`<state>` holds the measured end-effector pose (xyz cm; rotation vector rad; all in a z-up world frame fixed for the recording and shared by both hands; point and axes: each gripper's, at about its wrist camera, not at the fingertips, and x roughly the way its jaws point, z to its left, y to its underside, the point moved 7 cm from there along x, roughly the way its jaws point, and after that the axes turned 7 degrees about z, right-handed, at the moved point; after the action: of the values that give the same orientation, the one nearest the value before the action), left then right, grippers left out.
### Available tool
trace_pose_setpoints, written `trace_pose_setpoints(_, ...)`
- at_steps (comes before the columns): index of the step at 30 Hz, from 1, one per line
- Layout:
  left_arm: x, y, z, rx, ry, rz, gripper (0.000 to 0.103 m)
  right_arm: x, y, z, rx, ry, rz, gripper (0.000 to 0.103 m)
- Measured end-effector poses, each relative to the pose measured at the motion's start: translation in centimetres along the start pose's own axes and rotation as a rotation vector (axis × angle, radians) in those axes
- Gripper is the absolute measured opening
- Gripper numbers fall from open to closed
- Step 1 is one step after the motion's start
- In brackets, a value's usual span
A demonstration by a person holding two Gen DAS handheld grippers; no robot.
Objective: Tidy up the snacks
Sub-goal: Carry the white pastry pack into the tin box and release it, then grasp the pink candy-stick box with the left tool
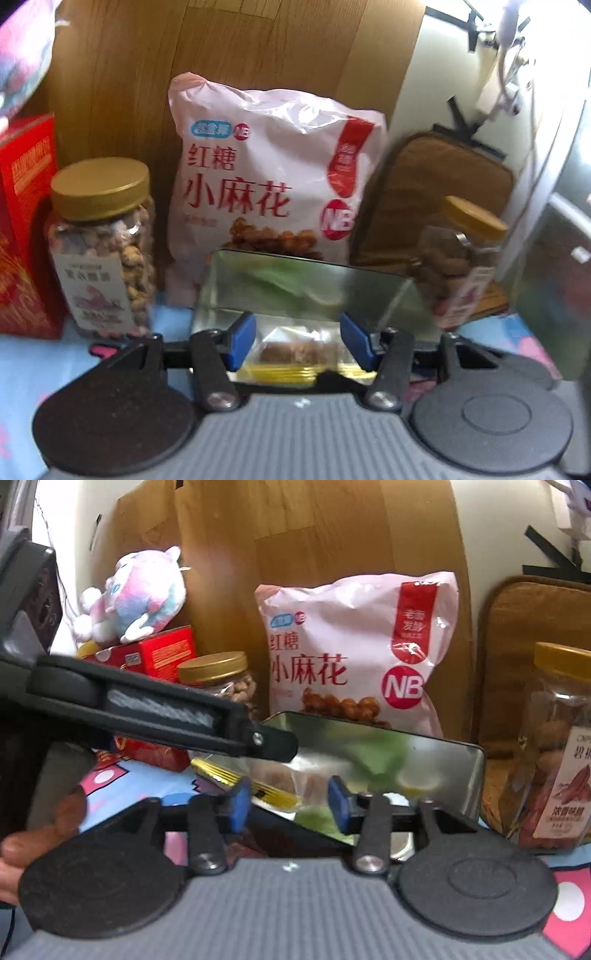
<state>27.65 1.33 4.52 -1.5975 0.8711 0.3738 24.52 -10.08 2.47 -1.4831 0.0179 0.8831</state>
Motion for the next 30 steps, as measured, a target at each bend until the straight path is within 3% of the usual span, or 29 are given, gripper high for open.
trace_pose_setpoints(4,-1.8,0.5,-0.1,0.007,0.015,-0.035,0.052,-2.3,0.2,0.3,-0.016,0.027,-0.067,0.052)
trace_pose_setpoints(8,-5.8,2.8,0.9,-0.034,0.094,-0.091,0.052,-6.1,1.5,-1.1,0.05,-0.013,-0.112,0.052)
trace_pose_setpoints(9,-6.1,3.5,1.2,-0.048,0.108,-0.087,0.052,-6.6,2.2,-1.9,0.082,-0.02,-0.099,0.051)
trace_pose_setpoints(12,-4.9,6.1,2.7,-0.11,0.131,-0.023,0.052,-7.1,4.5,-4.0,0.173,-0.026,-0.038,0.034)
trace_pose_setpoints(15,-2.6,7.7,4.3,-0.214,0.148,0.043,0.052,-6.0,5.9,-5.0,0.229,-0.022,0.023,0.033)
trace_pose_setpoints(17,-1.4,7.8,4.9,-0.267,0.175,0.053,0.058,-5.2,6.2,-4.8,0.232,-0.042,0.051,0.033)
trace_pose_setpoints(20,-0.3,7.6,5.1,-0.258,0.137,0.042,0.063,-3.7,6.0,-4.0,0.193,-0.037,0.096,0.034)
trace_pose_setpoints(25,2.0,8.0,4.6,-0.243,0.129,0.095,0.063,-1.0,5.8,-3.7,0.182,-0.041,0.147,0.035)
trace_pose_setpoints(30,2.6,8.0,3.8,-0.218,0.114,0.082,0.064,-0.2,6.2,-3.3,0.197,-0.103,0.179,0.033)
